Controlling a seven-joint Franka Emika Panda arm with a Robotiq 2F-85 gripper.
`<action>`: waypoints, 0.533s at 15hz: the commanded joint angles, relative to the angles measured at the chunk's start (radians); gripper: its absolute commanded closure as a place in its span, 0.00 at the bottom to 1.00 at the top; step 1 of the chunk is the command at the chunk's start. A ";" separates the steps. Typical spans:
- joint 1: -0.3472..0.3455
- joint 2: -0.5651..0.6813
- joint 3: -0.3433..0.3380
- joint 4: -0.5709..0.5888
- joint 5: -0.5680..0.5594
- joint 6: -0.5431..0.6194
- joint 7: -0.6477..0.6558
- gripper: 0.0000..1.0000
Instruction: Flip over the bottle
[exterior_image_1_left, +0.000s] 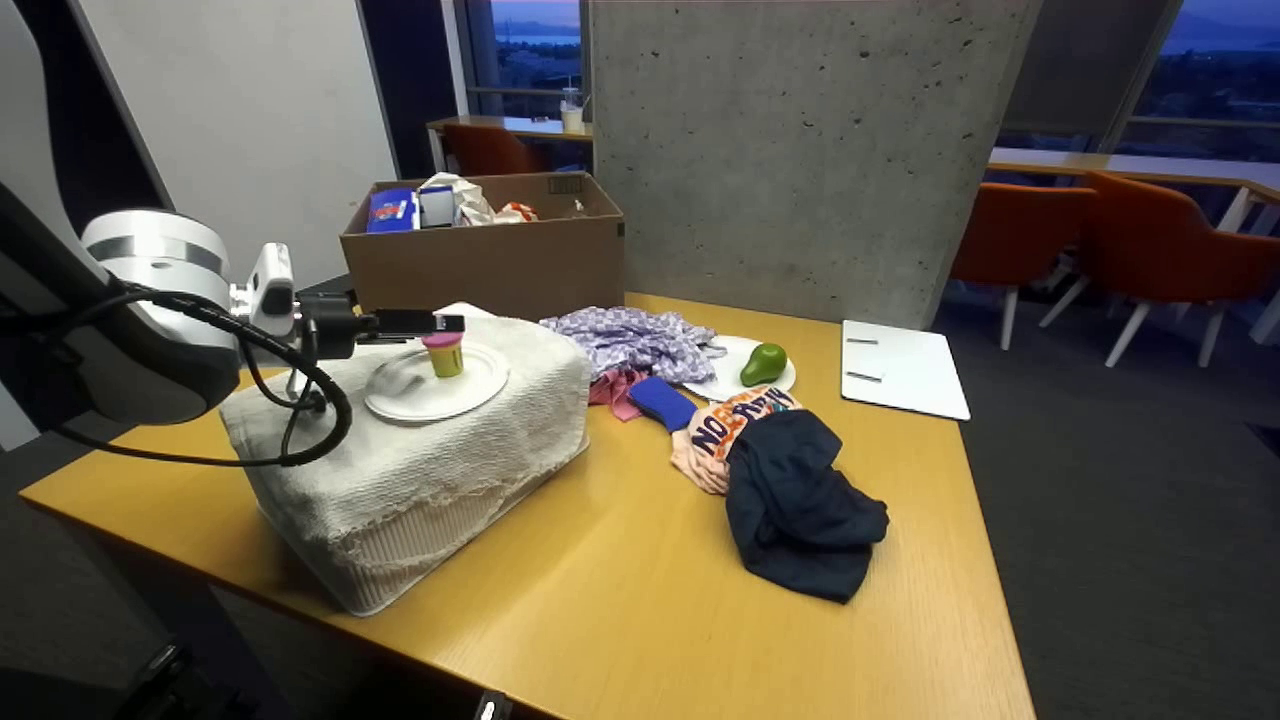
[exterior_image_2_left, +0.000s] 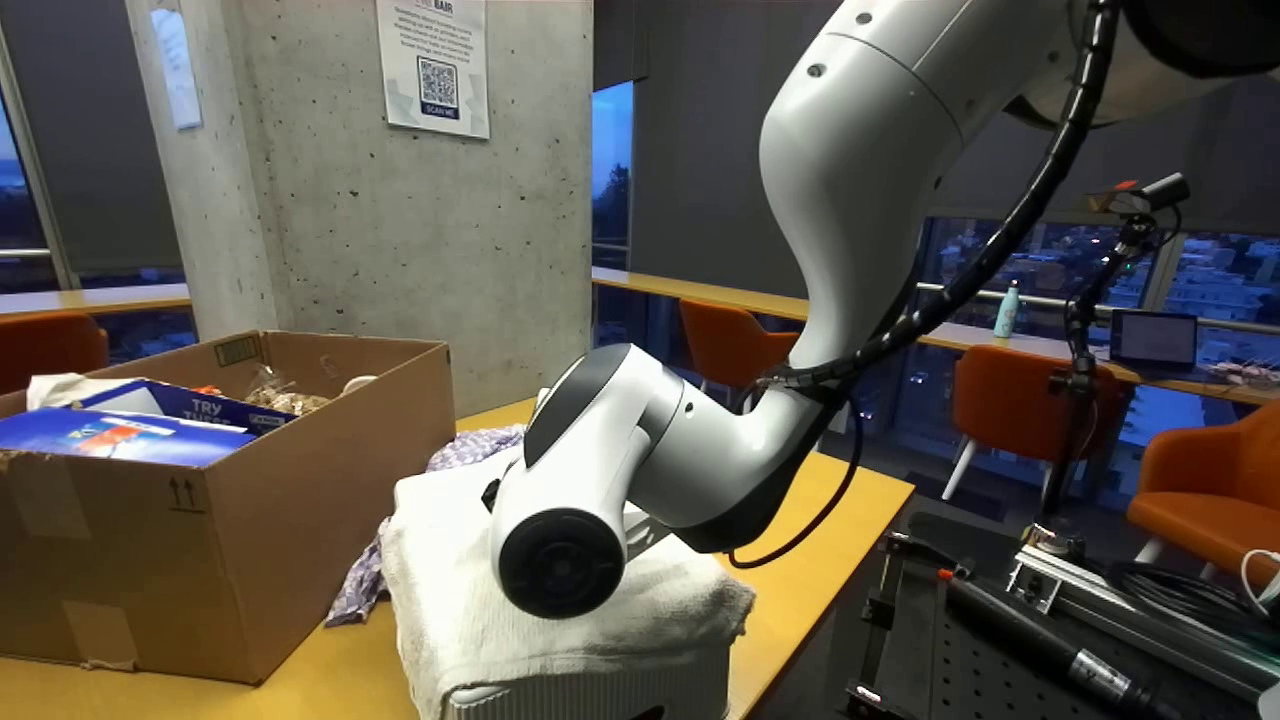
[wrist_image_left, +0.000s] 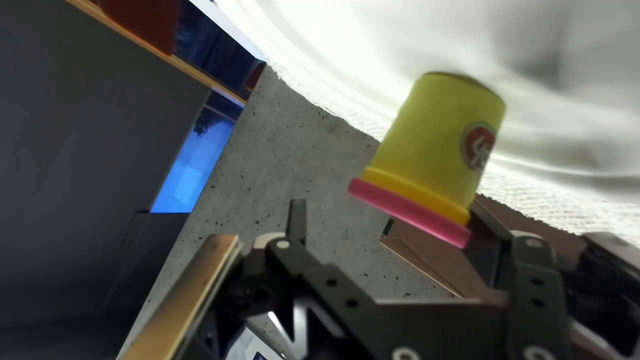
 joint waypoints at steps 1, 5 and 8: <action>-0.014 0.024 0.021 0.027 -0.015 -0.031 0.005 0.00; -0.037 -0.006 0.029 0.032 0.012 -0.004 -0.035 0.00; -0.088 -0.082 0.043 0.042 0.058 0.062 -0.109 0.00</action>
